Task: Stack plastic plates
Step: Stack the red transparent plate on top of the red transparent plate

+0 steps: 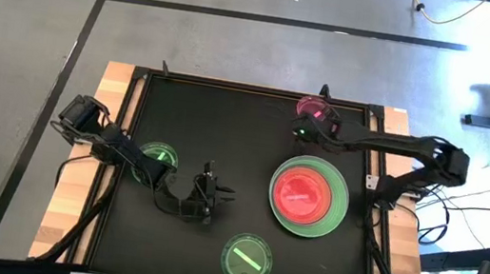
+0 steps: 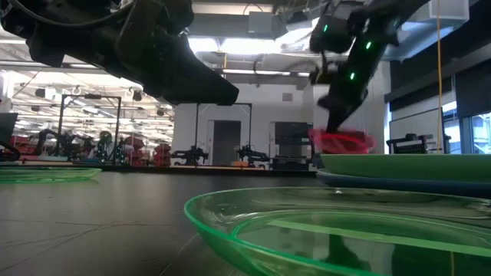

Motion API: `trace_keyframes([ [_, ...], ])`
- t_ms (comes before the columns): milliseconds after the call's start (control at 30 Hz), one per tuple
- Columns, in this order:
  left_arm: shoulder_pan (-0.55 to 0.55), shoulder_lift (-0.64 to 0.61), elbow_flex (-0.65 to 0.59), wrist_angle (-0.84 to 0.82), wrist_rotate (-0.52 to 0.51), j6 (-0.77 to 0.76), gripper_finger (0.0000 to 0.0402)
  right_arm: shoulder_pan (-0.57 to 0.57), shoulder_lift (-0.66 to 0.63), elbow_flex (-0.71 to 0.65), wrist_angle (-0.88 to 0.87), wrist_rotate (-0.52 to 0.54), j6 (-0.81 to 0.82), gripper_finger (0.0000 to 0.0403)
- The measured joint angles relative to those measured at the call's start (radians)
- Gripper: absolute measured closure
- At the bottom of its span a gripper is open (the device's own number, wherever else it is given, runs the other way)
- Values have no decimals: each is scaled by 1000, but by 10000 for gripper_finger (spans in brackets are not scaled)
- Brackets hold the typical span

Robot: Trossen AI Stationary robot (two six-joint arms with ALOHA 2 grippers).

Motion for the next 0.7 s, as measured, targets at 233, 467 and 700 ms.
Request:
trace_keyframes([
  [233,0,0,0,-4,0,0,306,174,-103,38,-90,-60,9,398],
  [467,0,0,0,-5,0,0,306,359,-148,38,-94,-252,64,398],
  [700,0,0,0,-5,0,-1,306,535,-148,38,-100,-317,146,398],
])
